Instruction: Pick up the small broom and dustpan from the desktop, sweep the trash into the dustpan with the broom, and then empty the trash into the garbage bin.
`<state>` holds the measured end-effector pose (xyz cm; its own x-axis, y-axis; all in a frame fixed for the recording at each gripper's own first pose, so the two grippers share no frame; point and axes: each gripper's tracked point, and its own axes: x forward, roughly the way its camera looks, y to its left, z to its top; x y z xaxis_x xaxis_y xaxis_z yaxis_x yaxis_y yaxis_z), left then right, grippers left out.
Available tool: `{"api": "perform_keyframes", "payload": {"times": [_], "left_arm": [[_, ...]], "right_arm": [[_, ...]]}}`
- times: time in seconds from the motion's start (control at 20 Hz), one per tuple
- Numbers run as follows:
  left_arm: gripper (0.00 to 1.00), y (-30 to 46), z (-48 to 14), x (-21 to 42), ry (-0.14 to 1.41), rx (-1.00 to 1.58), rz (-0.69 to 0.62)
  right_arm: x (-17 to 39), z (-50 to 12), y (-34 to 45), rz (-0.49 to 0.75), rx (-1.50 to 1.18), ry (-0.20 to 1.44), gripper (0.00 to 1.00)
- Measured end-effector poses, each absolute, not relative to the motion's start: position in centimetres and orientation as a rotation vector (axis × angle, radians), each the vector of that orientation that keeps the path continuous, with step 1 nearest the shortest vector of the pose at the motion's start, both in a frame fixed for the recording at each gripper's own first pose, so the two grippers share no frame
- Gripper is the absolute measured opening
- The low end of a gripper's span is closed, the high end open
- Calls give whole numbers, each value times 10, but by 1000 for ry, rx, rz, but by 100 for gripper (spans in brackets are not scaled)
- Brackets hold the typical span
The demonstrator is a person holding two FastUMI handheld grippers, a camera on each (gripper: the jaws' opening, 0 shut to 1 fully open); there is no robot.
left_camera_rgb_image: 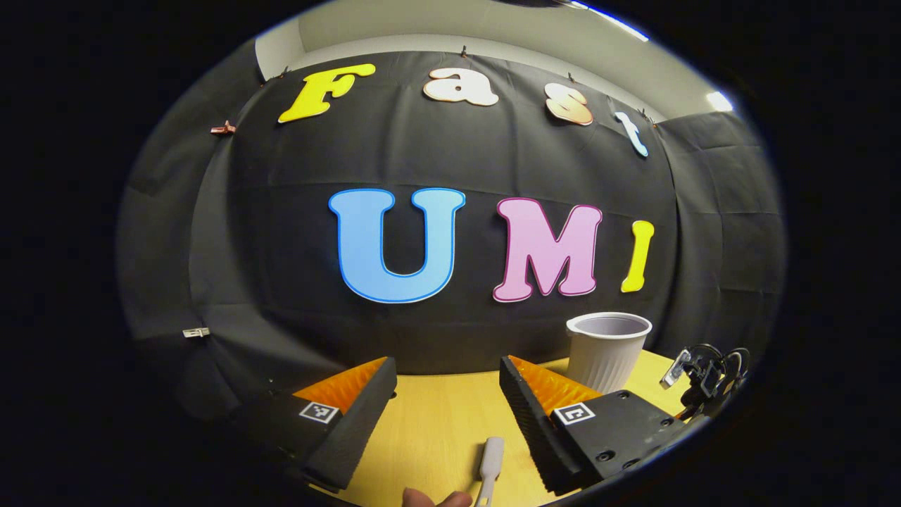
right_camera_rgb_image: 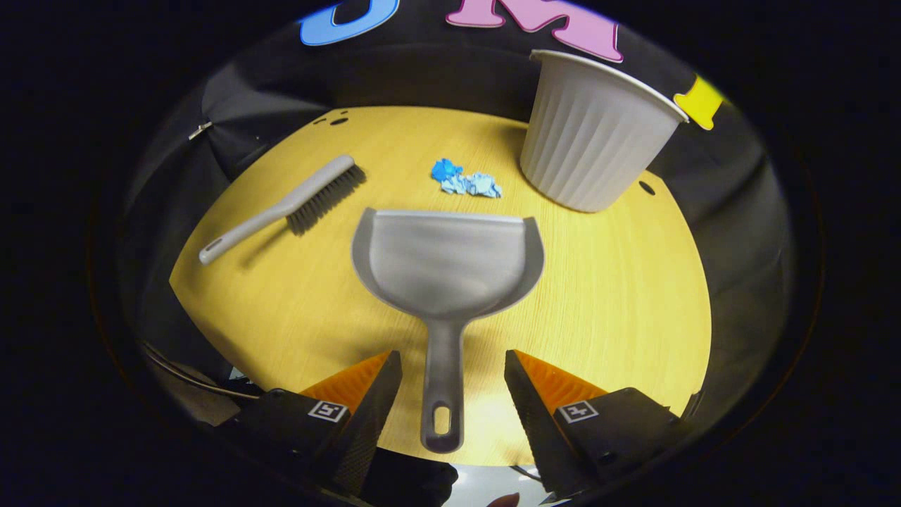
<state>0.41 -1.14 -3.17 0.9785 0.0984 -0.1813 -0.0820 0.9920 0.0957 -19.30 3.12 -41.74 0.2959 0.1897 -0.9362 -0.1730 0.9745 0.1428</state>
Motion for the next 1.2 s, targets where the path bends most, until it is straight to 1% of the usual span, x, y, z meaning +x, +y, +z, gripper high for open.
{"api": "perform_keyframes", "payload": {"times": [0.25, 0.35, 0.6, 0.65, 0.7, 0.75, 0.85, 0.9, 0.95, 1.0, 1.1, 1.15, 1.2], "left_arm": [[95, -11, -22, 8, 222, 73, 127], [95, -7, -30, 7, 224, 78, 132], [95, -2, -30, 16, 230, 82, 141], [95, 0, -31, 17, 235, 77, 144], [95, 1, -36, 16, 243, 70, 146], [95, 3, -38, 18, 252, 60, 148], [95, 5, -45, 22, 273, 30, 148], [95, 7, -52, 23, 287, 14, 147], [95, 10, -58, 24, 306, -1, 149], [95, 8, -65, 28, 328, -12, 145], [95, 4, -77, 24, 357, -11, 140], [95, 3, -83, 25, 375, 0, 137], [91, 2, -92, 22, 392, 13, 129]], "right_arm": [[-185, -450, 43, 237, 25, 1333, 91], [-181, -460, 45, 227, 18, 1359, 89], [-174, -473, 58, 215, 97, 1413, 84], [-174, -472, 58, 210, 100, 1429, 87], [-169, -472, 59, 207, 110, 1422, 79], [-171, -474, 58, 205, 106, 1436, 77], [-172, -473, 59, 205, 102, 1463, 76], [-170, -476, 59, 198, 102, 1471, 70], [-170, -473, 59, 200, 103, 1468, 44], [-169, -476, 60, 204, 99, 1468, 44], [-168, -475, 60, 206, 100, 1450, 33], [-168, -475, 60, 205, 106, 1444, 38], [-169, -476, 61, 209, 112, 1456, 39]]}}
